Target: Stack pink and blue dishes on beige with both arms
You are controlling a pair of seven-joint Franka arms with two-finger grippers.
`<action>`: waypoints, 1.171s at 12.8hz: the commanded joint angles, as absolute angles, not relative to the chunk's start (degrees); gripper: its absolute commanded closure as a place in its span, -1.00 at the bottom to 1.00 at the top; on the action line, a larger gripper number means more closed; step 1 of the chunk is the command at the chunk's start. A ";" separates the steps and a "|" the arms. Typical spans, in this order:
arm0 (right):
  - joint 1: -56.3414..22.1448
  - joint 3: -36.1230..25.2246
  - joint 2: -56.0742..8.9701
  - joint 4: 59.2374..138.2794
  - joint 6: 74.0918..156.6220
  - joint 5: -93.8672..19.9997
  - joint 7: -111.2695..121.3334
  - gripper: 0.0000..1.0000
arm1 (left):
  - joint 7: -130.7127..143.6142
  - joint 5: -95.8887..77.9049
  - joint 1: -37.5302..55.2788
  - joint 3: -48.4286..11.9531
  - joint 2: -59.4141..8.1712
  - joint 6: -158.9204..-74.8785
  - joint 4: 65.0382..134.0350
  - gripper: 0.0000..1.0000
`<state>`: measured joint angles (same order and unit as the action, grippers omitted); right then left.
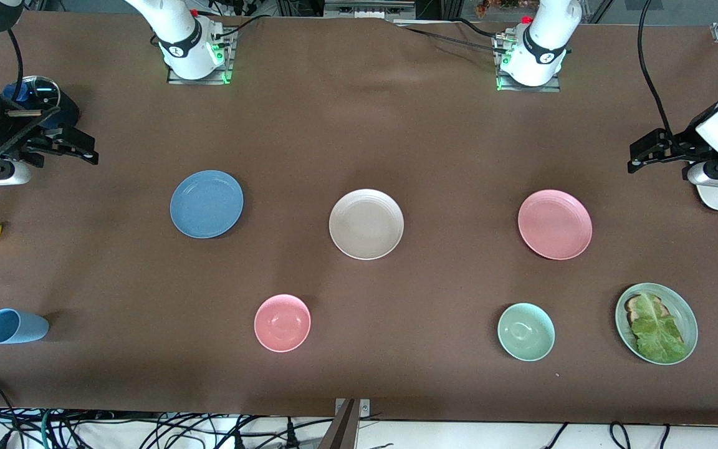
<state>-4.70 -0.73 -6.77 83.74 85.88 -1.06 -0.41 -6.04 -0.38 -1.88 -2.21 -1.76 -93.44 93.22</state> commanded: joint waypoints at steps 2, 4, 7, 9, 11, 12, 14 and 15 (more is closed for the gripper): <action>-4.57 -0.62 -5.80 84.64 85.43 -0.79 -1.23 -1.00 | -5.89 -0.62 -1.67 -2.20 -1.41 -94.22 93.69 -1.00; -4.57 -0.53 -5.80 84.64 85.43 -0.79 -1.23 -1.00 | -5.89 -0.62 -1.76 -2.20 -1.41 -94.22 93.69 -1.00; -4.57 -0.62 -5.80 84.64 85.43 -0.79 -1.23 -1.00 | -6.24 -0.62 -1.76 -2.20 -1.41 -94.22 93.69 -1.00; -4.57 -0.62 -5.80 84.64 85.43 -0.79 -1.23 -1.00 | -6.68 0.69 -1.58 -2.72 -2.28 -94.22 93.69 -1.00; -4.57 -0.62 -5.80 84.73 85.43 -0.79 -1.23 -1.00 | -6.85 1.14 -1.76 -3.60 -3.51 -94.22 93.69 -1.00; -4.57 -0.62 -5.80 84.73 85.43 -0.79 -1.23 -1.00 | -6.86 0.88 -1.76 -3.60 -4.99 -94.31 93.60 -1.00; -4.57 -0.62 -5.80 84.73 85.34 -0.79 -1.23 -1.00 | -6.16 -0.26 -2.89 -3.26 -8.16 -94.39 93.60 -1.00; -4.57 -0.62 -5.80 84.73 85.43 -0.79 -1.23 -1.00 | -6.07 -2.09 -4.81 -3.16 -9.65 -94.48 93.52 -1.00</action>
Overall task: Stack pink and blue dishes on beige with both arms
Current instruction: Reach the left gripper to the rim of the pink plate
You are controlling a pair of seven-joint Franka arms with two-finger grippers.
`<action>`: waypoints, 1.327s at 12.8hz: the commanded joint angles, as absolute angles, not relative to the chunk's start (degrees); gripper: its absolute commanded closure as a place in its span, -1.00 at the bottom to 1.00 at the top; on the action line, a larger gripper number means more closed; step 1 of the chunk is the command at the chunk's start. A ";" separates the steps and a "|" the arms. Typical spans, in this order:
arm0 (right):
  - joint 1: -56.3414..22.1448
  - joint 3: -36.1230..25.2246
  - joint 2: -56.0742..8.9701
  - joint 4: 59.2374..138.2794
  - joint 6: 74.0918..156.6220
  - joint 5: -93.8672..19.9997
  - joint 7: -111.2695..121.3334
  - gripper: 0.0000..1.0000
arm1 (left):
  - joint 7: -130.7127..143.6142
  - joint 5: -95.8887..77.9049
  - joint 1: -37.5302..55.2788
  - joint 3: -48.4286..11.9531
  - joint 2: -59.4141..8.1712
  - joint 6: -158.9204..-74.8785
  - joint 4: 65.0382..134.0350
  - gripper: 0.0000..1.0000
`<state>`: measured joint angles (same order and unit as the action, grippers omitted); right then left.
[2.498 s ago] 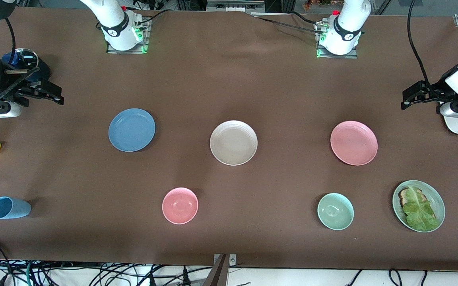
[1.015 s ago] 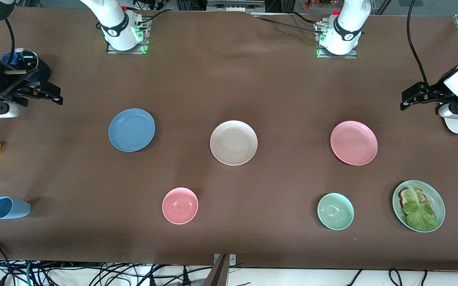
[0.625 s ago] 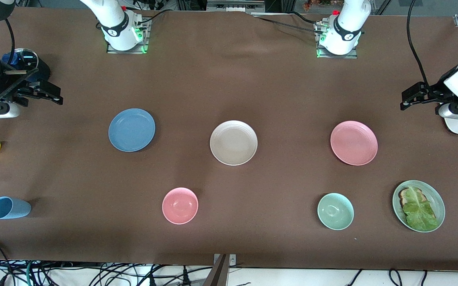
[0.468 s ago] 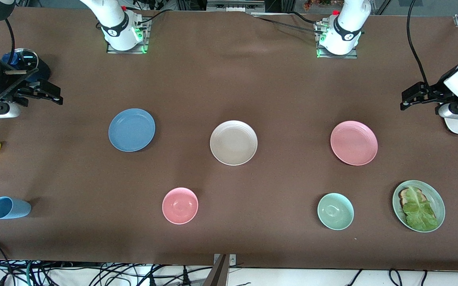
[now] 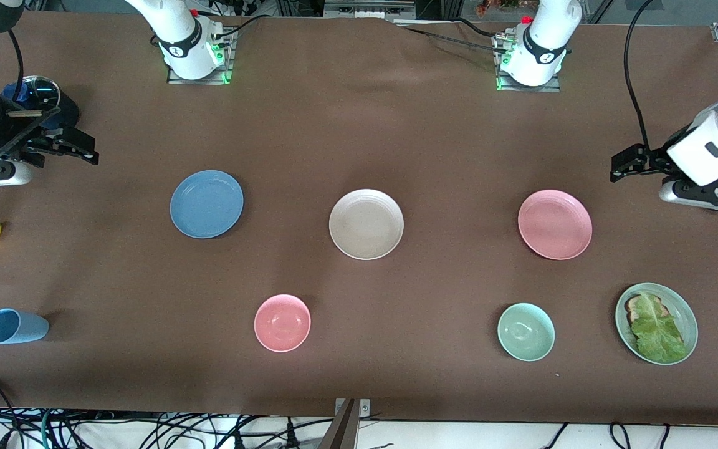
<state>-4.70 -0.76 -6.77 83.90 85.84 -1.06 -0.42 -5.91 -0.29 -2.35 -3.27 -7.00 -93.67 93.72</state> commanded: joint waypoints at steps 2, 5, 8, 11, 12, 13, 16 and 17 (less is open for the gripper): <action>-4.57 -0.62 -5.80 84.73 85.43 -0.79 -1.23 -1.00 | -6.85 -4.83 -8.25 -3.16 -13.52 -94.57 93.52 -1.00; -4.57 -0.62 -5.80 84.73 85.43 -0.79 -1.23 -1.00 | -6.94 0.42 -8.17 -3.34 -18.70 -99.30 94.74 -1.00; -4.57 -0.62 -5.80 84.73 85.34 -0.79 -1.23 -1.00 | -11.05 2.72 -8.52 -3.43 -20.92 -103.52 97.54 -1.00; -4.57 -0.88 -5.89 84.73 85.43 -0.79 -1.23 -1.00 | -14.94 2.72 -9.05 -3.43 -20.48 -111.41 105.18 -1.00; -4.48 -0.88 -5.89 84.64 85.60 -0.79 -1.23 -1.00 | -14.94 2.81 -9.05 -3.43 -20.13 -115.10 108.25 -1.00; -4.57 -0.88 -5.89 84.55 86.04 -0.79 -1.23 -1.00 | -14.94 3.51 -9.05 -3.43 -18.91 -119.40 111.94 -1.00; -4.83 -0.44 -5.71 84.46 86.31 -0.27 -1.23 -1.00 | -17.49 6.24 -10.19 -3.43 -17.49 -127.50 120.03 -1.00; -4.92 -0.44 -5.80 84.38 86.40 -0.09 -1.23 -1.00 | -17.84 6.50 -10.28 -3.43 -16.71 -130.23 122.84 -1.00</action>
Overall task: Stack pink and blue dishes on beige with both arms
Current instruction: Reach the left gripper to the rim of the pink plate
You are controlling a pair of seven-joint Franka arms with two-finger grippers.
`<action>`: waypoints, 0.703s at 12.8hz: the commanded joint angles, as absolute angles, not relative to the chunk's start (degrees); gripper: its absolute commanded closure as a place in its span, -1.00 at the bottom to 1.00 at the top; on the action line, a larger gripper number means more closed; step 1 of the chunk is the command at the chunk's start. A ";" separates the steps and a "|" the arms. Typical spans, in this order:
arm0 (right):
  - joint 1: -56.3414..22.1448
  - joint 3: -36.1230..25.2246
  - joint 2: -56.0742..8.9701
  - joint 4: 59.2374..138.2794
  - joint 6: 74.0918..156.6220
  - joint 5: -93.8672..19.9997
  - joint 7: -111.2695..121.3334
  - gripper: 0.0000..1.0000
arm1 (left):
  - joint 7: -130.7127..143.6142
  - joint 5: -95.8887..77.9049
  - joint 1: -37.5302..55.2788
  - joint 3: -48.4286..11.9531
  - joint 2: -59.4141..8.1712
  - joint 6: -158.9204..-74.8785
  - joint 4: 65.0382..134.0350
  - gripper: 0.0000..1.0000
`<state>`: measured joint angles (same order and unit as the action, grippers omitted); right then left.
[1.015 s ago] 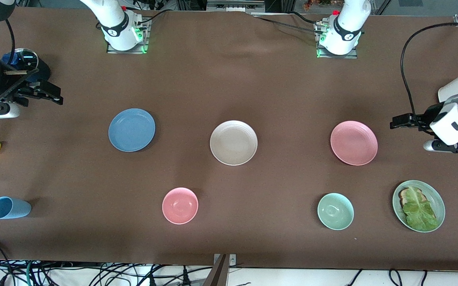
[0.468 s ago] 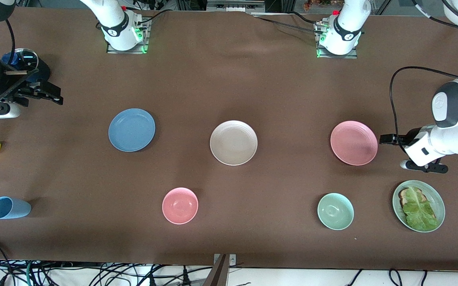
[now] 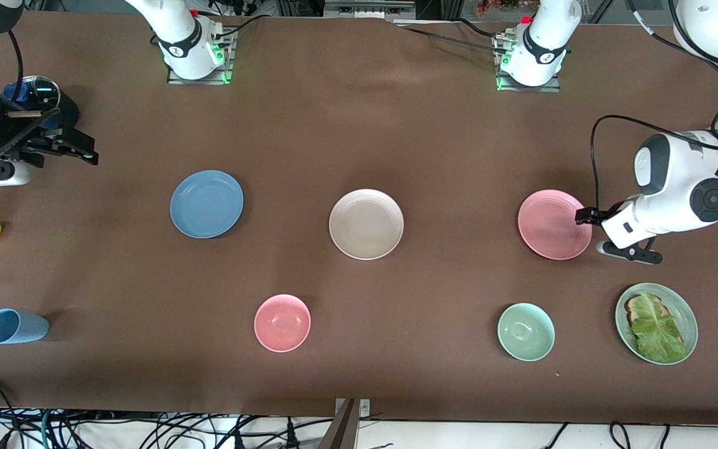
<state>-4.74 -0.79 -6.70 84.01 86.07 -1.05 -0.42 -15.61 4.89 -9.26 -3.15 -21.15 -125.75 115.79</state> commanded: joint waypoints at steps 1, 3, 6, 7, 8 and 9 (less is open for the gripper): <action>-5.01 -0.44 -5.80 84.38 86.31 -0.09 -1.32 -1.00 | -17.93 6.59 -10.98 -3.34 -16.53 -132.95 125.22 -1.00; -4.92 -0.44 -5.89 84.46 85.52 -0.52 -5.34 -1.00 | -19.33 6.68 -12.74 -3.34 -16.61 -138.92 129.53 -1.00; -5.27 -0.26 -5.80 84.46 85.52 -0.44 -7.12 -1.00 | -19.43 6.50 -14.85 -3.43 -18.19 -140.19 130.34 -1.00; -5.19 -0.26 -5.89 84.38 85.52 -0.44 -7.03 -1.00 | -18.90 6.24 -15.11 -3.43 -18.98 -140.19 130.08 -1.00; -5.10 -0.44 -5.89 84.38 85.60 -0.61 -5.99 -1.00 | -18.64 5.72 -15.29 -3.51 -19.42 -140.19 129.82 -1.00; -4.92 -0.44 -6.24 84.38 85.95 -0.79 -5.89 -1.00 | -17.76 5.54 -15.29 -3.52 -19.77 -140.10 129.21 -1.00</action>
<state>-5.08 -0.53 -6.68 84.01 85.99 -1.05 -6.00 -18.54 5.16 -14.74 -2.98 -19.45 -139.49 129.50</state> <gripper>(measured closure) 0.000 0.000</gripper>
